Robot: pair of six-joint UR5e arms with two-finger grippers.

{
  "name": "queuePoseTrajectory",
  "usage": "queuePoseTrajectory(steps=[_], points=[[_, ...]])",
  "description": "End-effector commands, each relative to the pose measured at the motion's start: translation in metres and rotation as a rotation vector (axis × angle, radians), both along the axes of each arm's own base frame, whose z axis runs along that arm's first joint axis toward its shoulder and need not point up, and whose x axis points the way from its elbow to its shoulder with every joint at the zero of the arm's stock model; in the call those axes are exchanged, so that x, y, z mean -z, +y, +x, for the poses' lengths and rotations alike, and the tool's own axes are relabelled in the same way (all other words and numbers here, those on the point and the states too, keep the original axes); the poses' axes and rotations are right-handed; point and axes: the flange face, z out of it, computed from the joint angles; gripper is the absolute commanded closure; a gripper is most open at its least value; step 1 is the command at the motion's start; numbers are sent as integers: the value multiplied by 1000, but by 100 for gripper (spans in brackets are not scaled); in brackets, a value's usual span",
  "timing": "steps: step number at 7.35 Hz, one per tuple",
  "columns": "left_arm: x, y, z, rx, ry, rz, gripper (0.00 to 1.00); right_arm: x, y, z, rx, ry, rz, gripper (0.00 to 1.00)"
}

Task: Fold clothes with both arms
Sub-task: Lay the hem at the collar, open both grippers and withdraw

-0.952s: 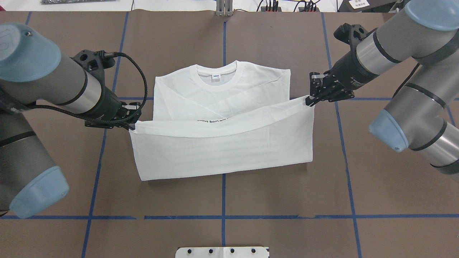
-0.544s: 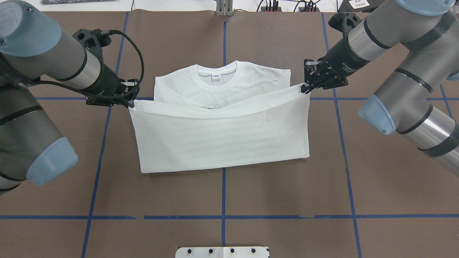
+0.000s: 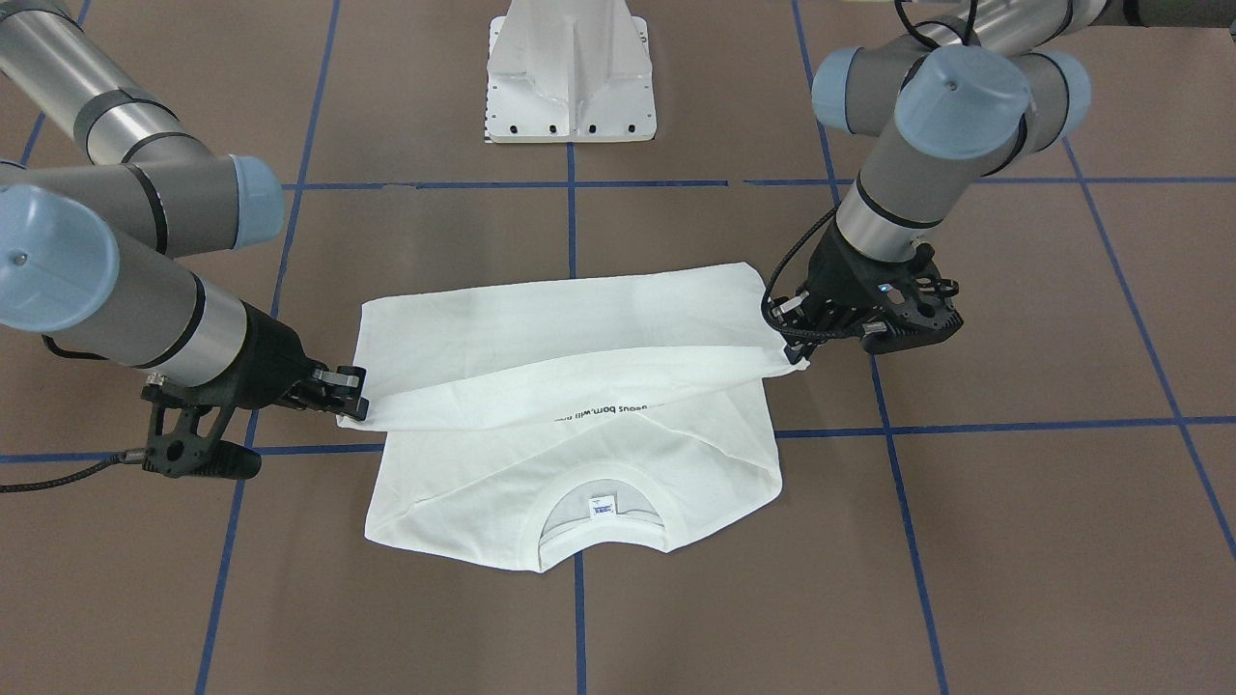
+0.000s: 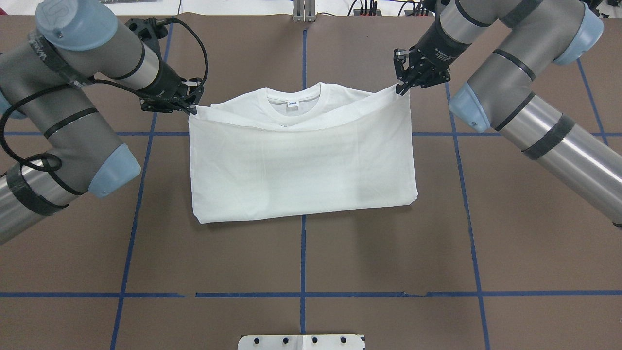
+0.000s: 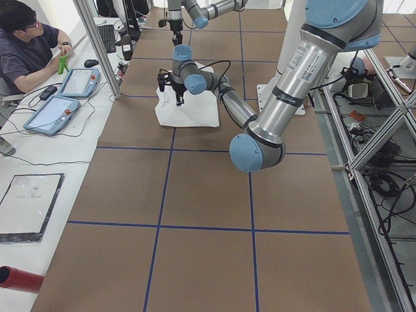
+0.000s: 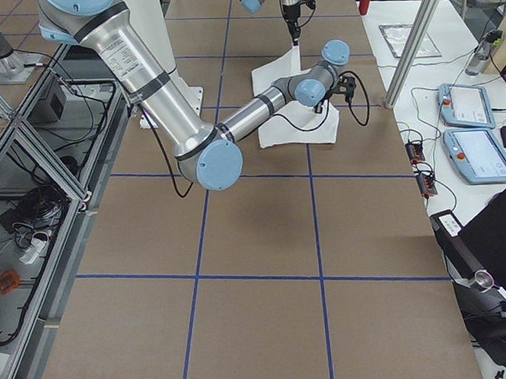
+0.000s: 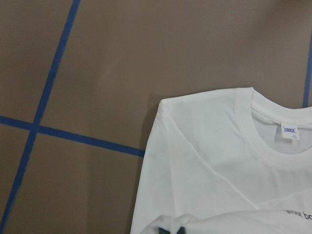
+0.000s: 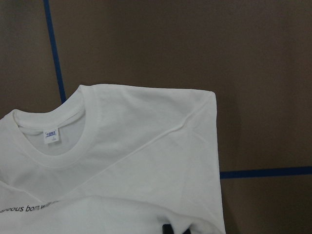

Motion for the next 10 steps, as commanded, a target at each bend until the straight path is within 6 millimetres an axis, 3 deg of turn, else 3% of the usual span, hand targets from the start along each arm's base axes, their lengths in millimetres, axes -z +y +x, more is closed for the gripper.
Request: queuePoseTrajectory(steps=[1, 2, 4, 10], points=[[-29, -30, 15, 13, 6, 10, 100, -14, -16, -6, 11, 23, -6, 100], [-46, -41, 19, 19, 5, 12, 100, -17, -24, -11, 20, 32, -4, 100], [-60, -55, 29, 23, -5, 0, 100, -16, -41, -22, 20, 48, -19, 100], [-57, -57, 30, 25, 0, 7, 100, -13, -41, -31, 16, 63, -10, 100]])
